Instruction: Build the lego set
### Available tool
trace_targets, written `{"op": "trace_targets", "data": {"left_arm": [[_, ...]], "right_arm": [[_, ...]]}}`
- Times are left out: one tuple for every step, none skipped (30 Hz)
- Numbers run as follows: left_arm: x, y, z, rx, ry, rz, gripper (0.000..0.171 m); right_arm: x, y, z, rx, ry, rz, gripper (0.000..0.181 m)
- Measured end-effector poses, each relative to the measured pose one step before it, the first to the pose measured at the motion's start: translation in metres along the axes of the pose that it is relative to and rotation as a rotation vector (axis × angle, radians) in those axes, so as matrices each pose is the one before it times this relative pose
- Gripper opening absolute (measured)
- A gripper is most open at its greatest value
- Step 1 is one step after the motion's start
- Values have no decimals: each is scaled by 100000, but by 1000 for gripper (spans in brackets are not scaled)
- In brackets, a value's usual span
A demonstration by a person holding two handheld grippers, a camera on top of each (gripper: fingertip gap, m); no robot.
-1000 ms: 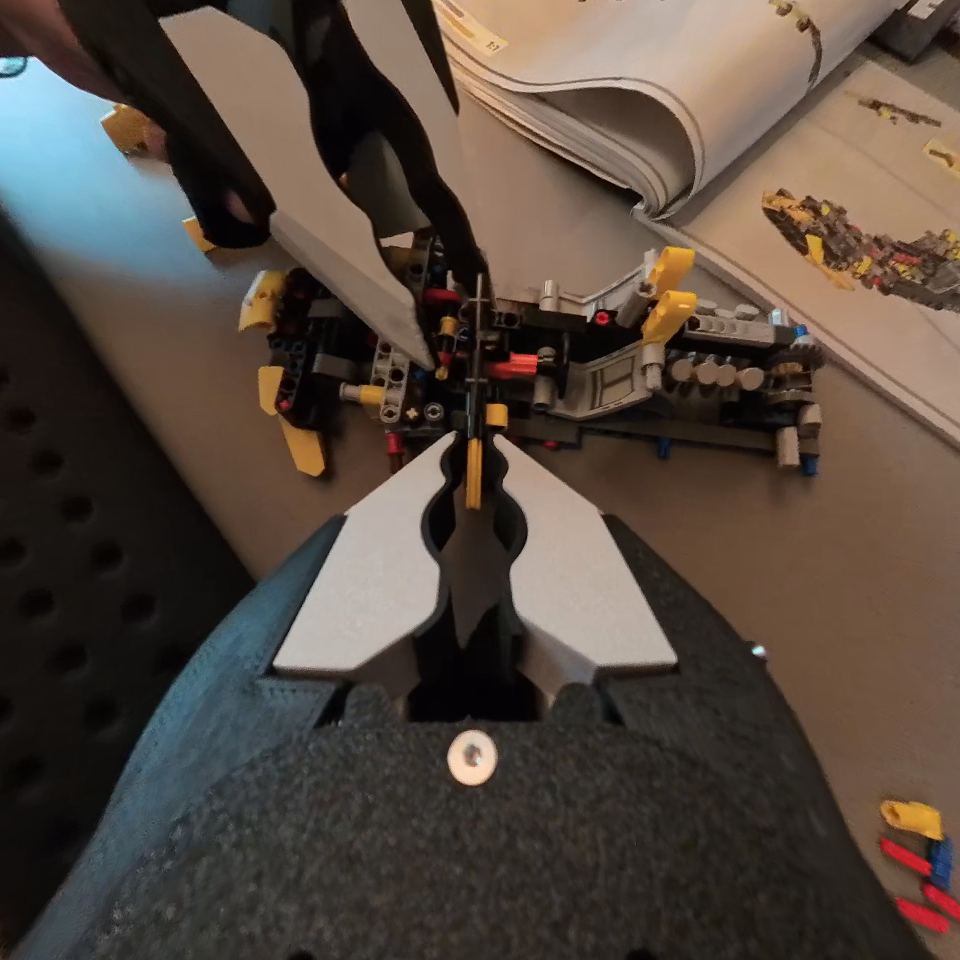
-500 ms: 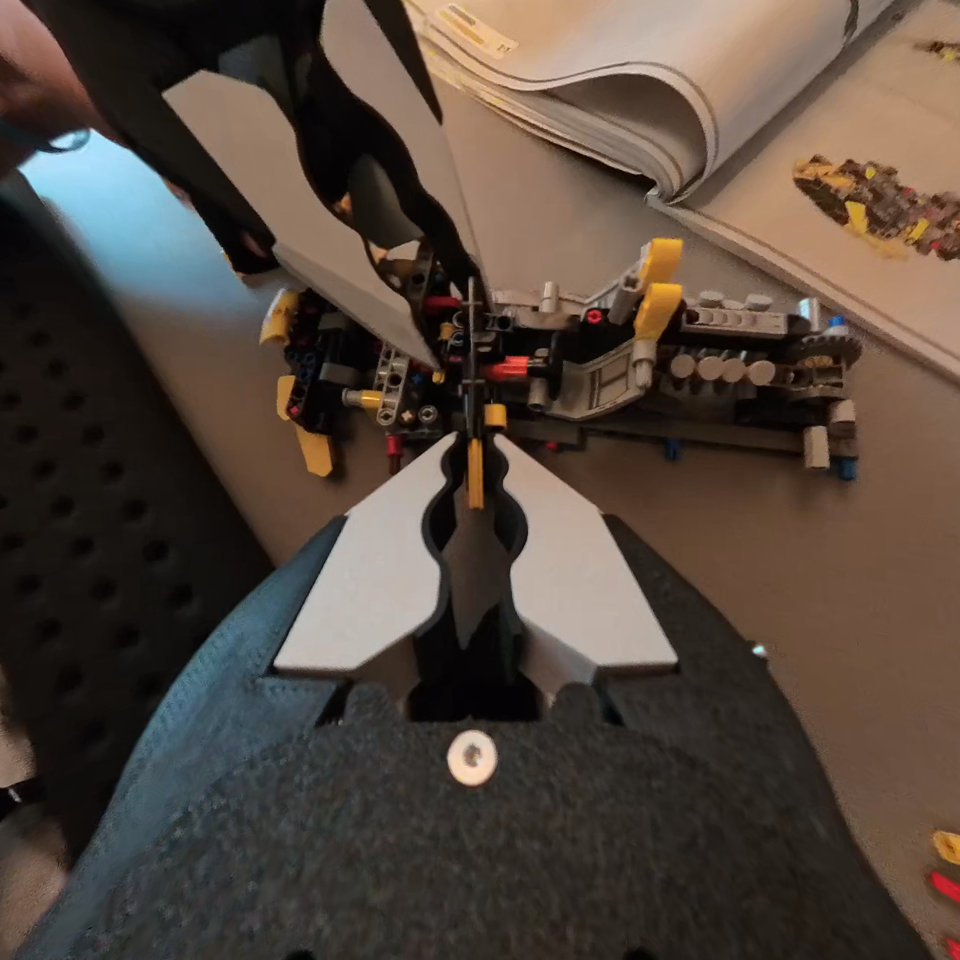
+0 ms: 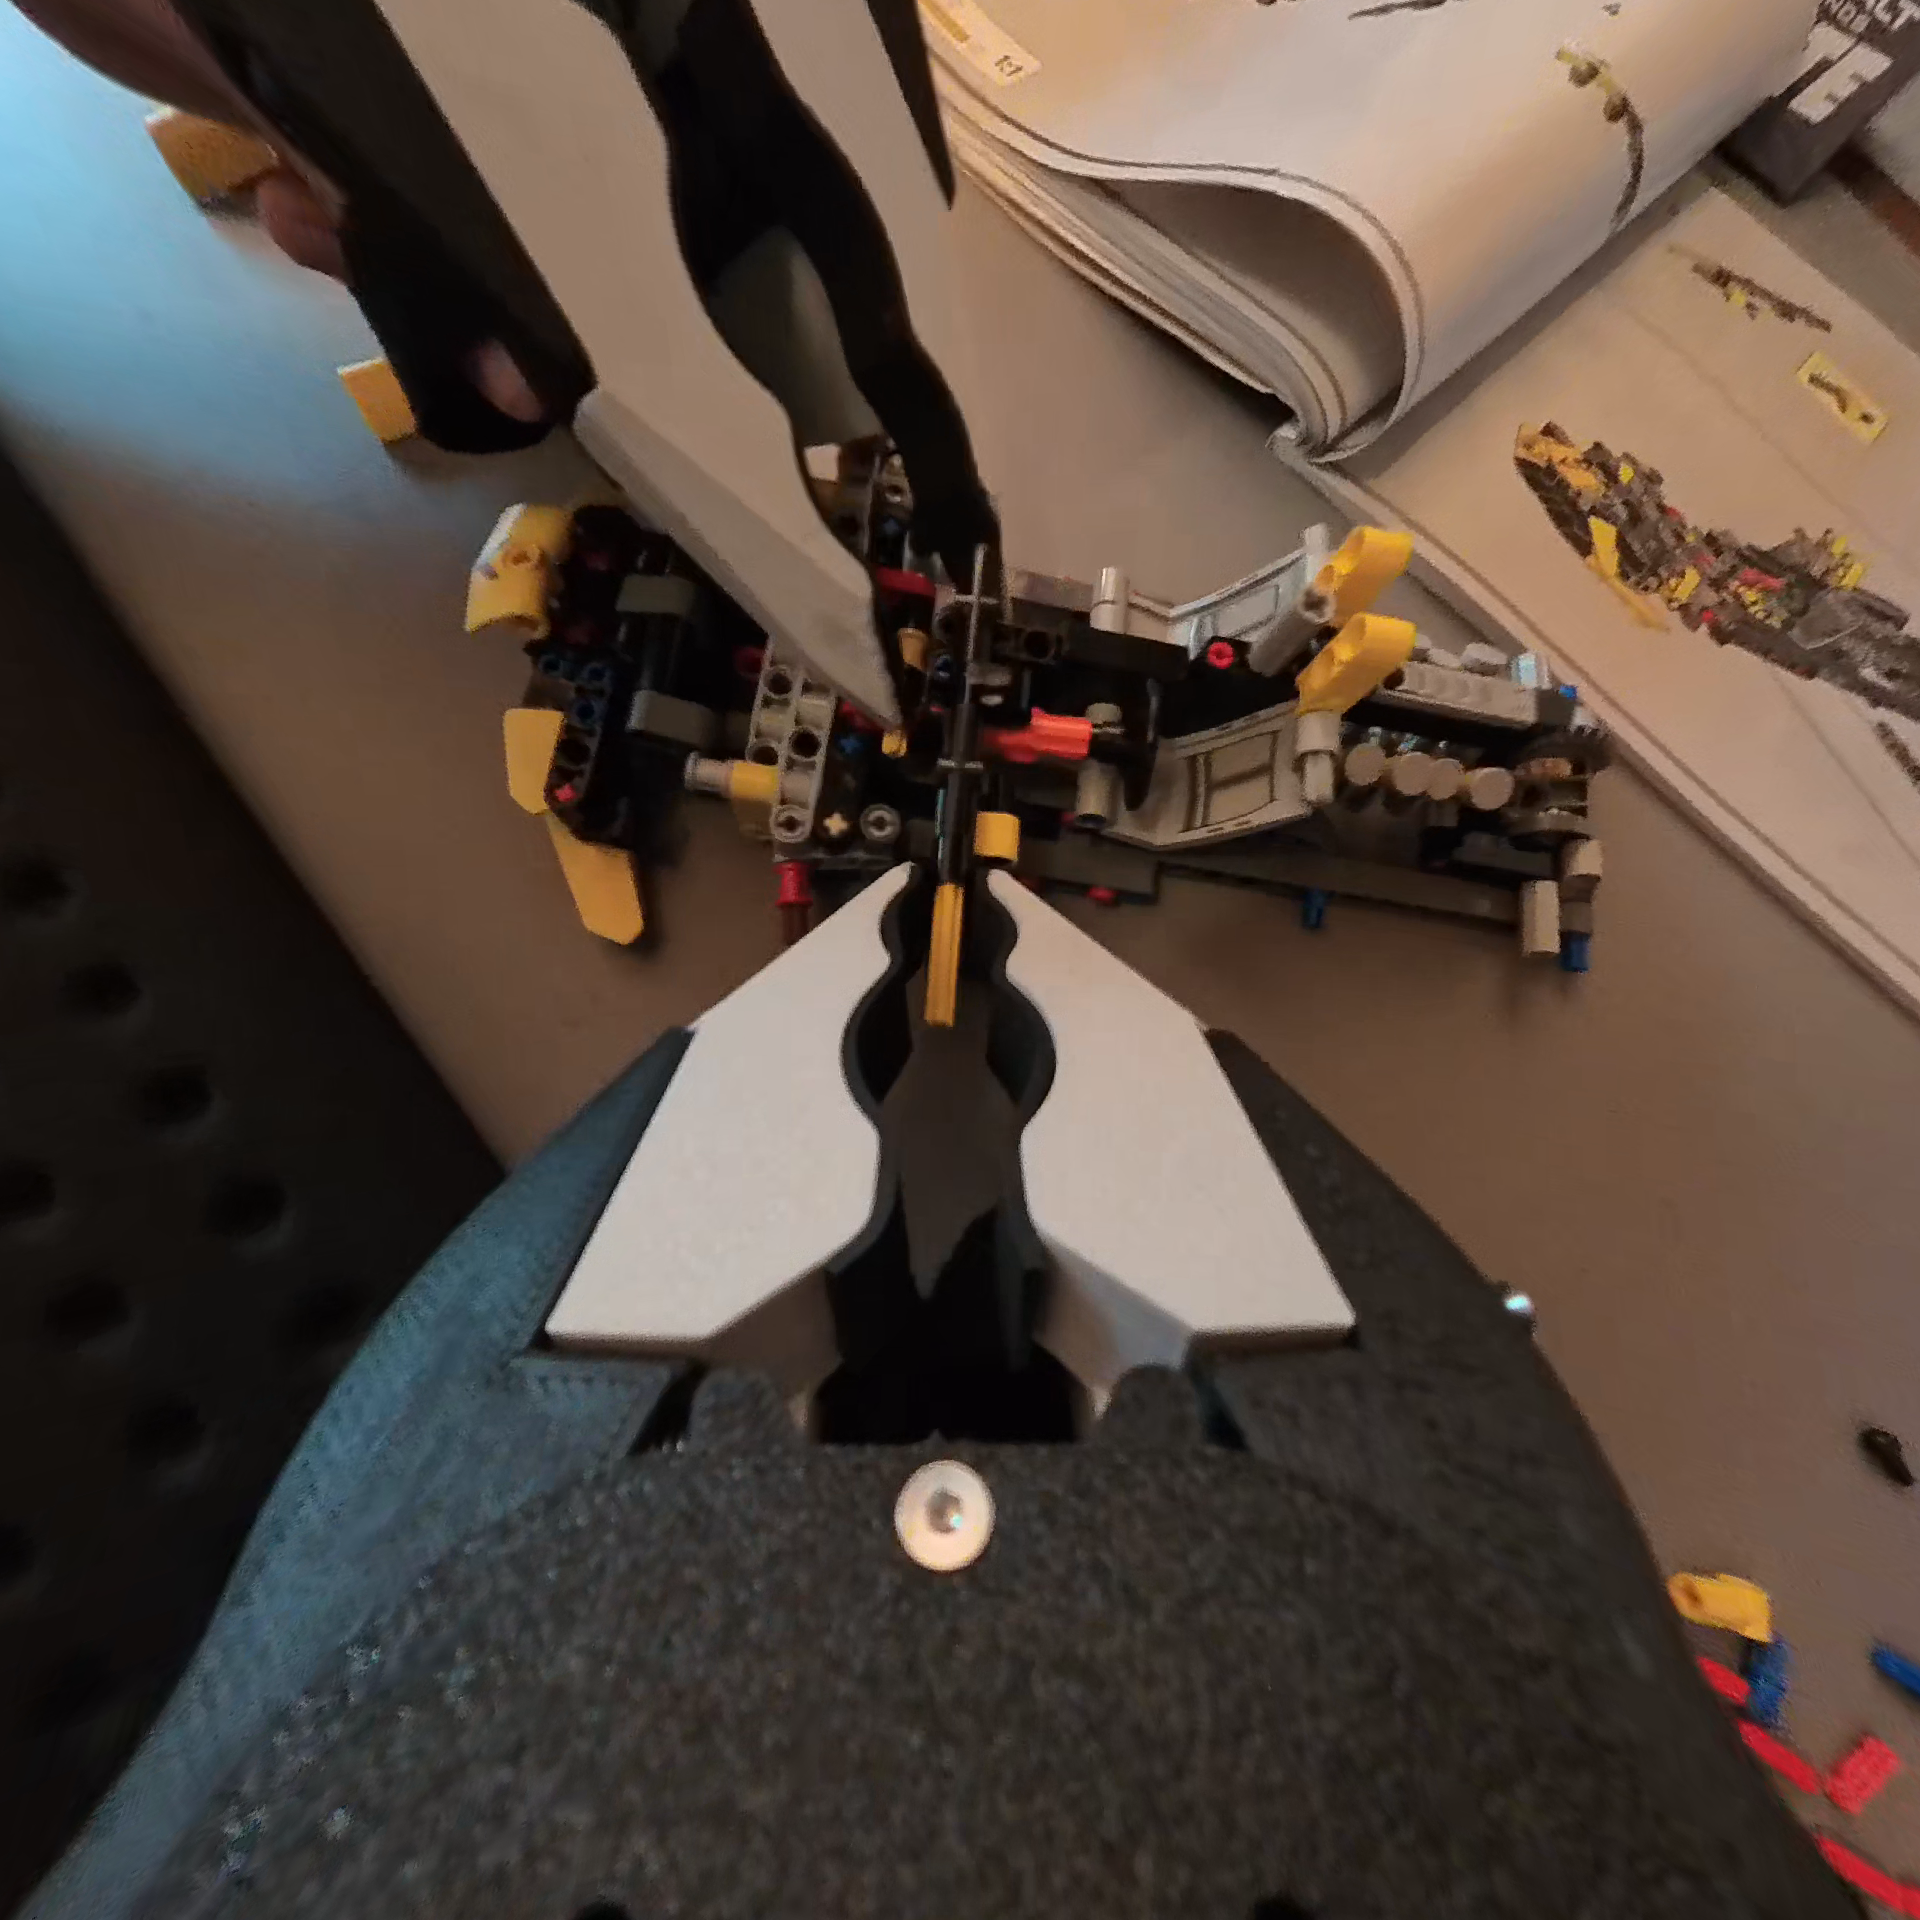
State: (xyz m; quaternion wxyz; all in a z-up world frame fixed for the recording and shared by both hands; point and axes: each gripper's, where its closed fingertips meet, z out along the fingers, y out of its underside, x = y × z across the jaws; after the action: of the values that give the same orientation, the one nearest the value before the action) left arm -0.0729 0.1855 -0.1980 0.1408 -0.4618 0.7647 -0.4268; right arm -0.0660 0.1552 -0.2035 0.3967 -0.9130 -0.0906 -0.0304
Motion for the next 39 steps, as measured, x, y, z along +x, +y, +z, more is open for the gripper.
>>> {"op": "trace_targets", "data": {"left_arm": [[-1, -3, 7, 148, 134, -318, 25], [-9, -11, -7, 121, 36, -154, 25], [9, -2, -21, 152, -122, 151, 25], [15, -6, -23, 138, -181, 285, 25], [43, 6, -16, 88, -22, 301, 25], [25, -1, -21, 145, -36, 91, 25], [4, 0, -15, 112, 36, -73, 25], [-12, 5, -25, 190, 147, -118, 25], [5, -13, -14, 224, 432, -251, 25], [24, 2, -13, 173, 551, -319, 25], [15, 0, -8, 173, 476, -214, 25], [23, -14, -6, 280, 524, -350, 25], [33, -26, -1, 420, 641, -713, 25], [29, -7, -7, 350, 733, -618, 25], [45, 14, -19, 110, 852, -348, 25], [5, 19, -20, -56, 397, 27, 24], [11, -11, 9, -125, 4, 299, 24], [37, -8, 20, -101, -236, 786, 24], [20, -3, 12, -45, -267, 587, 25], [5, -2, 4, -27, 74, 2, 25], [26, -8, -12, 166, 280, 120, 25], [-3, -3, -21, 113, 186, 37, 25], [-51, -3, -8, -48, -75, -119, 24], [-26, -5, 2, -62, 33, -36, 24], [-21, -30, 16, 59, -152, -19, 23], [-4, -39, 34, 143, -50, -164, 22], [44, -24, 44, 134, 64, -144, 22], [53, -12, 14, -36, -30, 201, 22], [-2, 9, 12, -218, -430, 421, 22], [-5, 0, -1, -75, -390, 274, 22], [-6, -11, -4, 119, -269, 50, 22], [-1, -8, 2, 128, -155, -23, 21], [-6, 1, -7, 75, -128, -12, 21], [-4, -7, 0, 10, -112, 166, 21], [11, -4, -8, 9, -205, 379, 21], [1, -4, -7, 35, -312, 508, 21], [-20, 3, -7, -125, -565, 677, 22], [-105, 21, -25, -421, -1217, 979, 24], [-184, 68, -61, -761, -1877, 1400, 26]], "right_arm": [[-45, -5, -4, 25, 1377, -391, 7], [-29, -8, 12, 97, 1222, -356, 7], [4, 16, 6, 153, 1052, -390, 7], [-8, -6, -30, 347, 595, -111, 7], [-13, 27, -10, 335, 270, -60, 7], [-34, 39, -12, 58, -212, 372, 7], [-20, -30, -49, 411, -282, 400, 7], [12, -35, -31, 265, 153, -10, 7], [-6, -8, 7, 114, 81, -208, 7], [-35, 18, 14, -88, -195, -62, 7], [-20, -20, 0, 193, -384, 82, 7], [-31, -41, -17, 376, -491, -563, 7], [-7, 44, 13, 136, -507, -1097, 7], [-10, 48, 30, 259, -1042, 721, 7], [-28, -20, -12, 481, -1260, 1379, 7], [-15, 12, 13, 149, -1074, 1037, 7], [13, 13, 15, 105, -919, 1246, 7], [-9, 14, 32, 20, -638, 706, 7], [13, -30, 3, 368, -135, -370, 7], [15, 6, 6, 333, -116, -731, 7], [1, -9, 10, 525, -336, -572, 7], [21, 1, 14, 666, -702, -374, 7], [23, -13, 5, 722, -1164, -171, 7], [42, -1, -12, 800, -1204, 272, 7], [56, 12, 1, 615, -978, 572, 7], [62, 177, 103, -625, -622, 332, 7], [77, 388, 210, -2275, -5, -288, 7], [-9, 394, 229, -2525, 168, -927, 7], [-96, 7, 43, -383, 195, -1223, 7], [86, -160, -89, 800, 1660, -1185, 7], [42, -179, -90, 1162, 1331, -1163, 7], [-33, 10, 31, 73, 366, -751, 7], [-83, 91, 82, -701, -340, -376, 7], [49, 50, 30, -491, 363, 6, 7], [5, -12, 4, 184, -78, 159, 6], [-7, -2, 13, 21, -299, 387, 6], [26, -6, -17, 129, -217, 455, 7], [10, -18, -8, 137, -217, 436, 7], [2, 10, -3, 7, -192, 287, 6]]}}
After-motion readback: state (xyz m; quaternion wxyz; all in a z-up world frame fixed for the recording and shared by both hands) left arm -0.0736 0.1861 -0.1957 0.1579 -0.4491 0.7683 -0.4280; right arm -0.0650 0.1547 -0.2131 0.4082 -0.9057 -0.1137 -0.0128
